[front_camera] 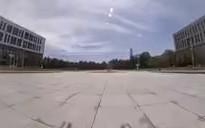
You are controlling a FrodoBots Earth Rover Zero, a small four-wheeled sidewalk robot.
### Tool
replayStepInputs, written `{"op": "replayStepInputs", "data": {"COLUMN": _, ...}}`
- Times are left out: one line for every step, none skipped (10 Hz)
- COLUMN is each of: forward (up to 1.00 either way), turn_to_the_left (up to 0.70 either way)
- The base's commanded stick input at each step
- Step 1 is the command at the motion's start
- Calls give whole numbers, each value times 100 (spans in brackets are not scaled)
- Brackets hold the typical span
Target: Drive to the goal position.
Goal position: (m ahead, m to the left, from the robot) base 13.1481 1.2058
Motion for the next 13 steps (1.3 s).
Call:
{"op": "replayStepInputs", "data": {"forward": 70, "turn_to_the_left": 0}}
{"op": "replayStepInputs", "data": {"forward": 70, "turn_to_the_left": 0}}
{"op": "replayStepInputs", "data": {"forward": 70, "turn_to_the_left": 0}}
{"op": "replayStepInputs", "data": {"forward": 70, "turn_to_the_left": 0}}
{"op": "replayStepInputs", "data": {"forward": 70, "turn_to_the_left": 0}}
{"op": "replayStepInputs", "data": {"forward": 70, "turn_to_the_left": 0}}
{"op": "replayStepInputs", "data": {"forward": 70, "turn_to_the_left": 0}}
{"op": "replayStepInputs", "data": {"forward": 70, "turn_to_the_left": 0}}
{"op": "replayStepInputs", "data": {"forward": 70, "turn_to_the_left": 0}}
{"op": "replayStepInputs", "data": {"forward": 70, "turn_to_the_left": 0}}
{"op": "replayStepInputs", "data": {"forward": 70, "turn_to_the_left": 0}}
{"op": "replayStepInputs", "data": {"forward": 70, "turn_to_the_left": 0}}
{"op": "replayStepInputs", "data": {"forward": 70, "turn_to_the_left": 0}}
